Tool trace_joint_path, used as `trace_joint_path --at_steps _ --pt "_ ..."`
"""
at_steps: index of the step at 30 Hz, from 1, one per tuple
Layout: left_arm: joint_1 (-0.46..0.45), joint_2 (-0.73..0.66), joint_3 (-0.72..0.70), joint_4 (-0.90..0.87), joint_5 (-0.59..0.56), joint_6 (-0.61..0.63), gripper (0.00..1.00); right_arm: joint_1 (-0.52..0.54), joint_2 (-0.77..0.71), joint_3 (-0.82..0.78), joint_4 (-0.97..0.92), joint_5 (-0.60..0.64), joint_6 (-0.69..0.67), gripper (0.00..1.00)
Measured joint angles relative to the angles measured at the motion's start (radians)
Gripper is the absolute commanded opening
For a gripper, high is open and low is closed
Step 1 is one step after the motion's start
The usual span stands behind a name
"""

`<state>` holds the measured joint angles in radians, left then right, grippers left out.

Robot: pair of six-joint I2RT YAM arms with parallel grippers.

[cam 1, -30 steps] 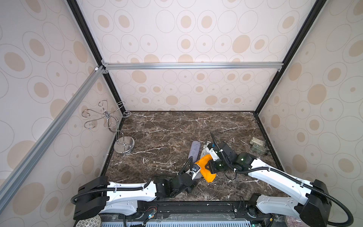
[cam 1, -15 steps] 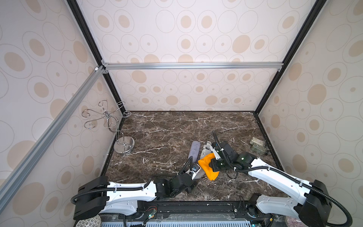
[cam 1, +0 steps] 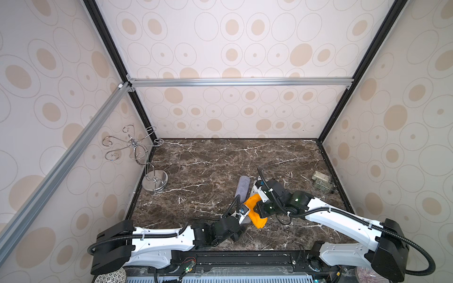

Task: Wipe the eyeglass case
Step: Wipe the dirt from the eyeglass case.

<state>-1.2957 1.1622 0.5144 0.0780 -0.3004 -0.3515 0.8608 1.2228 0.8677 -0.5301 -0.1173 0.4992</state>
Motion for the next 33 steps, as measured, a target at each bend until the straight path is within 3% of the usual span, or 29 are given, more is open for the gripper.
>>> trace_joint_path --at_steps 8,15,22,33 --pt "0.063 -0.006 0.0 0.013 0.099 -0.034 0.38 -0.06 -0.048 -0.014 -0.04 0.05 0.01 0.0" --pt "0.209 -0.073 0.0 0.005 0.274 -0.061 0.38 -0.126 -0.15 -0.032 -0.186 0.143 -0.011 0.0" --pt "0.311 -0.13 0.0 -0.002 0.391 -0.069 0.38 -0.125 -0.14 -0.003 -0.346 0.148 -0.047 0.0" --pt "0.319 -0.113 0.0 0.016 0.5 -0.039 0.39 -0.002 -0.076 0.093 -0.343 0.064 -0.091 0.0"
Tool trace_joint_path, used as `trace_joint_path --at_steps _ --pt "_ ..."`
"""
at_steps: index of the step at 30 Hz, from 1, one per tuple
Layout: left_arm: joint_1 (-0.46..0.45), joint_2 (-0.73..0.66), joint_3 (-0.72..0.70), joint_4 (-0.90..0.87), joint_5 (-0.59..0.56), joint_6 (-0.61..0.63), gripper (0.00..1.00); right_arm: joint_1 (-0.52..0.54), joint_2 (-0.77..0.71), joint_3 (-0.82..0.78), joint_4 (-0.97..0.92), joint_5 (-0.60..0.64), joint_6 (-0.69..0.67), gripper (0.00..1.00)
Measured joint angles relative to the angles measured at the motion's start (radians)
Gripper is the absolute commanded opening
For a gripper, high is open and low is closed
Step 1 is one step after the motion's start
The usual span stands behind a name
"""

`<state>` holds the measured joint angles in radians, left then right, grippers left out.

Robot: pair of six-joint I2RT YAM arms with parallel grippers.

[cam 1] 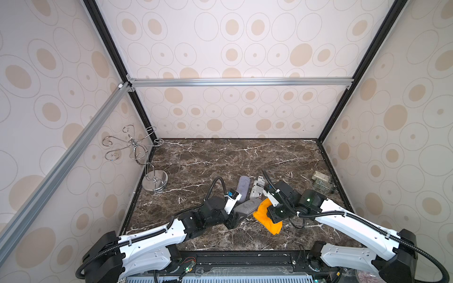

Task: Wipe the eyeglass case
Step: Wipe the dirt from the eyeglass case.

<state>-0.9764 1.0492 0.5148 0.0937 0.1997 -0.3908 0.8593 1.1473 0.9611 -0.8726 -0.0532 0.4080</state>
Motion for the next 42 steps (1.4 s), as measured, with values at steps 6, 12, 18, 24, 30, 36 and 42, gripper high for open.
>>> trace_joint_path --at_steps 6,12,18,24,30,36,42 --pt "0.005 0.004 0.0 -0.003 0.005 0.013 0.39 0.12 0.103 0.065 0.037 -0.062 -0.03 0.0" --pt "0.007 0.004 -0.005 0.002 0.017 0.017 0.39 0.142 0.1 0.048 0.066 -0.065 -0.019 0.0" --pt "0.014 0.003 -0.024 0.033 0.039 0.015 0.39 0.037 0.085 0.012 0.043 -0.02 -0.002 0.0" --pt "0.011 -0.018 -0.048 0.049 0.072 0.012 0.39 -0.103 0.075 -0.008 -0.004 0.071 0.012 0.0" --pt "0.01 -0.02 -0.049 0.052 0.083 0.008 0.38 -0.055 0.06 -0.006 0.005 0.035 0.006 0.0" --pt "0.01 0.004 -0.049 0.056 0.082 0.001 0.38 0.119 0.085 0.047 0.016 -0.009 0.014 0.0" --pt "0.01 0.008 -0.049 0.05 0.062 -0.006 0.38 0.164 0.116 0.047 0.06 0.002 0.055 0.0"
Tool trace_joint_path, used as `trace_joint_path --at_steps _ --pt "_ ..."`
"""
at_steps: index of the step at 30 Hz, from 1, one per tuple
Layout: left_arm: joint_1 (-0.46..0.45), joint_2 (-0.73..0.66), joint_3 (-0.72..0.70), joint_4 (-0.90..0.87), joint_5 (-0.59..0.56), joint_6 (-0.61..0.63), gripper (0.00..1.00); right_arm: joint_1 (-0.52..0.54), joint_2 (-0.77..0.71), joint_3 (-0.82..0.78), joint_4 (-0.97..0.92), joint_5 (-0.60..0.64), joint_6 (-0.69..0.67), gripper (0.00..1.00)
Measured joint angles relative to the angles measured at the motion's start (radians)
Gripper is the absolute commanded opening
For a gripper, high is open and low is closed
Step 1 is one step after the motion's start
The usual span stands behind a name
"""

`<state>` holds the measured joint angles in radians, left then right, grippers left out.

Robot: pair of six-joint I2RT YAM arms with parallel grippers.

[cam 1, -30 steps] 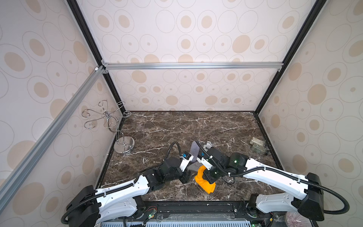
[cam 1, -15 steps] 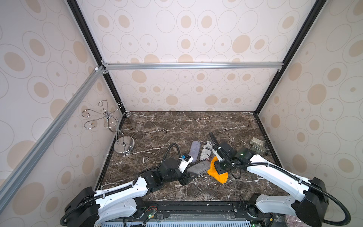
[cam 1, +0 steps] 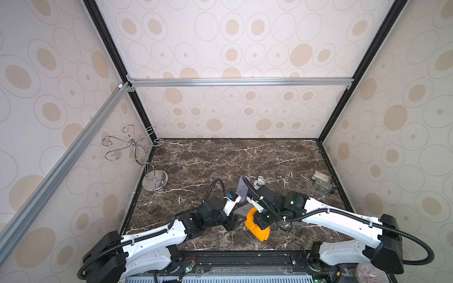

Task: Wipe the eyeglass case
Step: Wipe the dirt from the eyeglass case.

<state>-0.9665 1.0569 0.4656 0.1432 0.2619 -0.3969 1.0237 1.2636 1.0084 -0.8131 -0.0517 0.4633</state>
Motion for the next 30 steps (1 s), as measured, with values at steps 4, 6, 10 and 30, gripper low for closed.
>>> trace_joint_path --at_steps 4,6,10,30 --pt "0.0 0.0 -0.002 0.013 -0.009 -0.011 0.38 -0.06 -0.038 -0.039 0.006 0.008 0.02 0.0" --pt "0.0 0.0 -0.002 0.021 -0.01 -0.014 0.39 -0.118 -0.071 -0.071 0.005 0.024 0.031 0.0" --pt "-0.003 0.0 -0.002 0.036 0.006 -0.018 0.39 -0.196 -0.137 -0.127 0.005 0.064 0.052 0.0" --pt "0.091 0.044 0.033 0.003 0.101 -0.171 0.36 -0.101 -0.14 -0.119 0.061 0.119 0.076 0.0"
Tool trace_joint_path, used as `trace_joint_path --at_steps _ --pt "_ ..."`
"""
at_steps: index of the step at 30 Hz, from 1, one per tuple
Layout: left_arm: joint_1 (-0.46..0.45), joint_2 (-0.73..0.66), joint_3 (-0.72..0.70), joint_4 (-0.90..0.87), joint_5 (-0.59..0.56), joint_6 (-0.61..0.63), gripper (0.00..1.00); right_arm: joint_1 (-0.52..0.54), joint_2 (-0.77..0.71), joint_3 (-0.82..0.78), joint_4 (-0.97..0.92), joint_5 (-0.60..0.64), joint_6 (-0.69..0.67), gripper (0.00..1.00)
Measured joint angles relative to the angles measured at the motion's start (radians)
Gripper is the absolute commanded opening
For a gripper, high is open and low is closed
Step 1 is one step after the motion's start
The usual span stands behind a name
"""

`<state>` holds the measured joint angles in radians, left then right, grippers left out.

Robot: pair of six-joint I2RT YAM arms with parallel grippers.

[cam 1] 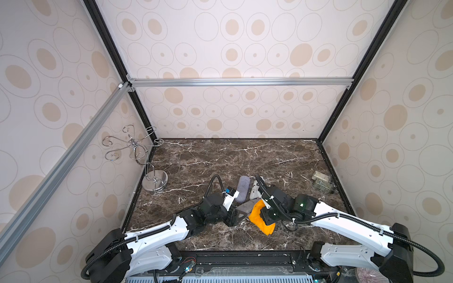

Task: Wipe the eyeglass case
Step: Wipe the dirt from the eyeglass case.

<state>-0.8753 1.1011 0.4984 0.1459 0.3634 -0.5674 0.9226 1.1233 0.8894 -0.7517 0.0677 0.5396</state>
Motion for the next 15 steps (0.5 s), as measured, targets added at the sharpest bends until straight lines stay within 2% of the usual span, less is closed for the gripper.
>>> trace_joint_path --at_steps 7,15 --pt "0.095 0.022 0.035 -0.004 0.154 -0.177 0.34 -0.039 -0.113 -0.07 0.021 0.034 0.022 0.0" --pt "0.124 0.073 0.058 0.041 0.252 -0.397 0.32 -0.039 -0.103 -0.119 0.089 0.022 0.051 0.0"
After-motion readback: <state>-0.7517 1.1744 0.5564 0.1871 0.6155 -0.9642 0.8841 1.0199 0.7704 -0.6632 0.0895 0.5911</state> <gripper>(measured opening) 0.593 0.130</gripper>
